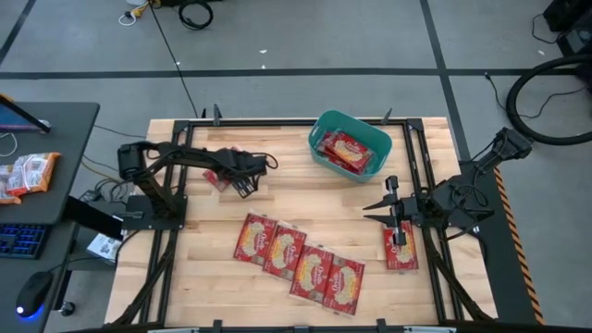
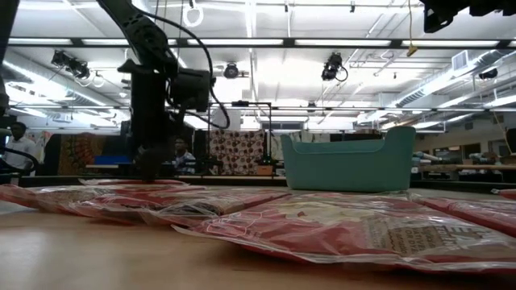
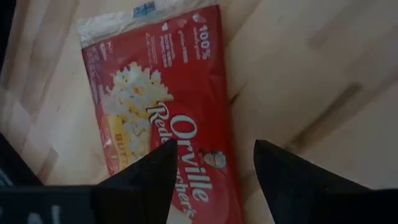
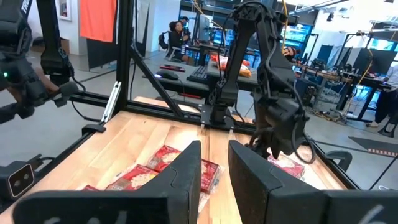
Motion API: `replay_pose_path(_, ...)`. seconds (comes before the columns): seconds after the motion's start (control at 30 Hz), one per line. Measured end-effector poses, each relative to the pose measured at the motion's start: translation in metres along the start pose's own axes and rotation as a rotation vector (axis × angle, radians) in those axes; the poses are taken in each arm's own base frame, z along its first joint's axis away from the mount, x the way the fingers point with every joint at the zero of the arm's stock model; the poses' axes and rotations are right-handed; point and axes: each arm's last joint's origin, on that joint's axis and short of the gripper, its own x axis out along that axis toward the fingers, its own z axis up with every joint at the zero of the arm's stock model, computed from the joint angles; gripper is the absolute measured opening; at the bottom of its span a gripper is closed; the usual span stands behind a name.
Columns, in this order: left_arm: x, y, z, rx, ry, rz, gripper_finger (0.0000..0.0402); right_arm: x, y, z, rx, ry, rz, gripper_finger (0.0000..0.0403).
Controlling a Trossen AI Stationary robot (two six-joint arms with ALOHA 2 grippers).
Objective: Sort popcorn bags into baskets
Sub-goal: Put the popcorn bag into the bin
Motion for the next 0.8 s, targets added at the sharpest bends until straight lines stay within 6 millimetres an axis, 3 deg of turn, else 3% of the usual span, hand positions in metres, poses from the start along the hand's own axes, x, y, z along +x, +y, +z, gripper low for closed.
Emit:
replay_pose_path(0.27, 0.016, -0.007, 0.0, 0.062, 0.042, 0.086, 0.0171, 0.0, 0.0, 0.0, -0.003, -0.001, 0.003, 0.0086)
replay_pose_path(0.57, 0.017, -0.009, -0.002, 0.111, 0.053, 0.084, 0.002, 0.0, 0.0, 0.0, -0.003, -0.001, 0.004, 0.0086)
replay_pose_path(0.8, 0.005, -0.015, 0.006, 0.174, 0.051, 0.045, 0.0015, 0.0, 0.0, 0.0, -0.003, -0.001, 0.004, 0.0086)
